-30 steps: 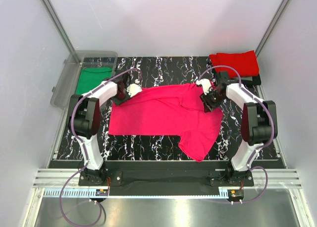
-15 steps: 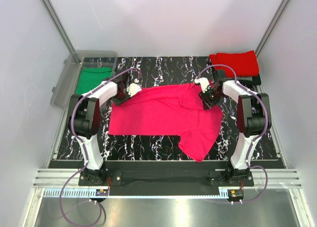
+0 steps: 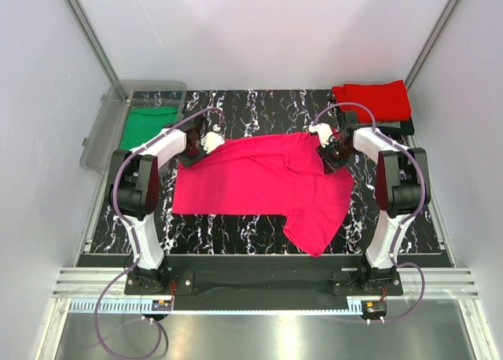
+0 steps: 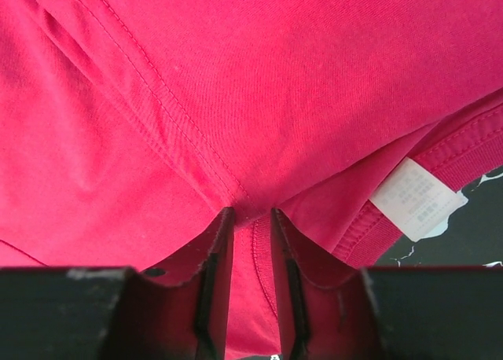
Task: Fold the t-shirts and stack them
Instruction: Fold the tshirt
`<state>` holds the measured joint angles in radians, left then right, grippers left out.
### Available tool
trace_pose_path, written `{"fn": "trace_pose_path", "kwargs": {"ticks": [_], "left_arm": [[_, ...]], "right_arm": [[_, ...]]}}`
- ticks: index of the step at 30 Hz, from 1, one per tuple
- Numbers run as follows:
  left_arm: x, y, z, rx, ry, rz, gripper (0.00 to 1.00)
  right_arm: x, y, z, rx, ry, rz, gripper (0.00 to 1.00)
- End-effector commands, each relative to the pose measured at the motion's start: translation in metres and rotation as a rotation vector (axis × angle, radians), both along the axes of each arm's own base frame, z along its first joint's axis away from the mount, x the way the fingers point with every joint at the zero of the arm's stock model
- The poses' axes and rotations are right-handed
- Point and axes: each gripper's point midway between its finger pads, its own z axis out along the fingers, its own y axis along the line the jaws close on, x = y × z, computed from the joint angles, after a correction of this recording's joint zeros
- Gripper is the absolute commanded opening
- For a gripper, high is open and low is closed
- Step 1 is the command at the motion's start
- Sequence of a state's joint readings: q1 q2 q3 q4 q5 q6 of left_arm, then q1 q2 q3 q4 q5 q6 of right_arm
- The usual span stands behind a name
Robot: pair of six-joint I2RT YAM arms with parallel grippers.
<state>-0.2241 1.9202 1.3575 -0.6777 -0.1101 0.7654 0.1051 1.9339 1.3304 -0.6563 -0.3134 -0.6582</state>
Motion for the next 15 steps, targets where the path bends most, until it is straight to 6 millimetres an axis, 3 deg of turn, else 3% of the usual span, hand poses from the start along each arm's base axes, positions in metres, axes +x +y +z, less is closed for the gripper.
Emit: {"fn": "trace_pose_path", "kwargs": {"ticks": [1,9,15], "left_arm": [[0.016,-0.002,0.010,0.000,-0.057,0.012,0.32],[0.016,-0.001,0.013,0.005,-0.063,0.017,0.32],[0.016,0.000,0.014,0.007,-0.066,0.018,0.32]], "right_arm": [[-0.005,0.003,0.001,-0.001,0.016,0.004,0.31],[-0.014,0.009,-0.008,0.030,0.102,-0.005,0.31],[-0.018,0.011,-0.009,0.047,0.115,-0.003,0.15]]}}
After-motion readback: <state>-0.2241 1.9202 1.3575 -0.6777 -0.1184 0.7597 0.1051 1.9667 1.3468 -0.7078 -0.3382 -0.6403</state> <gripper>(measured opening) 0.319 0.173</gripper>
